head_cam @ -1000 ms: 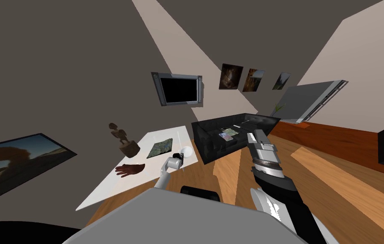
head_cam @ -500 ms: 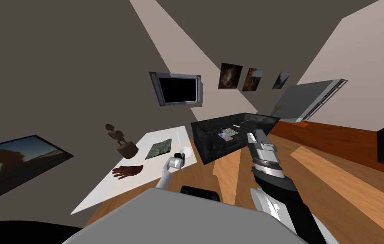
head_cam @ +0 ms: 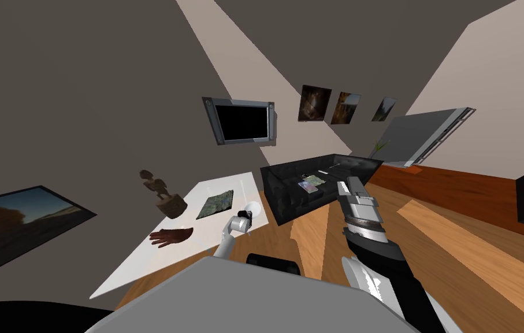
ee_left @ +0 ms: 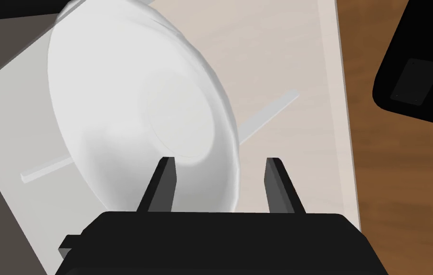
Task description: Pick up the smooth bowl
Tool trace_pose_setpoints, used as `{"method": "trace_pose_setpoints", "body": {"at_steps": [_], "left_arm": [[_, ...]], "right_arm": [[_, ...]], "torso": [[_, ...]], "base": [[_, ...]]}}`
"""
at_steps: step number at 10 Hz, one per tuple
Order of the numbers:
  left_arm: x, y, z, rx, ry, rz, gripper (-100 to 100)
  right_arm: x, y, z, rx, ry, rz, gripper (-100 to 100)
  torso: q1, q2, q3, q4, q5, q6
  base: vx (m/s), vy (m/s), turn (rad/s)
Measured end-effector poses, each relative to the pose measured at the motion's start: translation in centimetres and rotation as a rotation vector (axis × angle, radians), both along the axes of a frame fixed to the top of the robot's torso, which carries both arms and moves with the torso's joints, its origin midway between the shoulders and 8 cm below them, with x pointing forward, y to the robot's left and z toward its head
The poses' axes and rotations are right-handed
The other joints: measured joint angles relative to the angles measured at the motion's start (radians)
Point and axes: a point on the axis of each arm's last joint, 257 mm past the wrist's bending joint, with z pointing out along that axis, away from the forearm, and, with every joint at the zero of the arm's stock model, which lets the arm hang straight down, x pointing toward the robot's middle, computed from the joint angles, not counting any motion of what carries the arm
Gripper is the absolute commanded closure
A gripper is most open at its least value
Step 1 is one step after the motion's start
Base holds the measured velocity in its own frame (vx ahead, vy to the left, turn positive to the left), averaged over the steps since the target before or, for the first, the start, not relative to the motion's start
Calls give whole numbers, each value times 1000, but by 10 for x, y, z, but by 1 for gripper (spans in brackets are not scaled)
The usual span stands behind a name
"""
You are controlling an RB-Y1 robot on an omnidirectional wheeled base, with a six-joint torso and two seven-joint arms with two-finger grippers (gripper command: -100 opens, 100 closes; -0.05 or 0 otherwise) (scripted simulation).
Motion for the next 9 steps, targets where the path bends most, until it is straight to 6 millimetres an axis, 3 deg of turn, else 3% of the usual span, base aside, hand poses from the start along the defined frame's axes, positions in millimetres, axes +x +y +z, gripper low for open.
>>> {"method": "trace_pose_setpoints", "body": {"at_steps": [3,4,5,8,9], "left_arm": [[0,0,0,0,0,1,100],[0,0,0,0,1,1,0],[0,0,0,0,1,1,100],[3,0,13,0,-2,-1,100],[3,0,13,1,0,-1,0]], "right_arm": [[0,0,0,0,0,0,0],[0,0,0,0,0,0,0],[0,0,0,0,0,0,0],[0,0,0,0,0,0,0],[0,0,0,0,0,0,0]], "torso": [[0,0,0,0,0,0],[0,0,0,0,0,0],[0,1,0,0,0,0],[0,5,3,2,0,0],[0,4,2,1,0,0]], "base": [[0,0,0],[0,0,0],[-27,2,0],[-42,4,0],[0,0,0]]}}
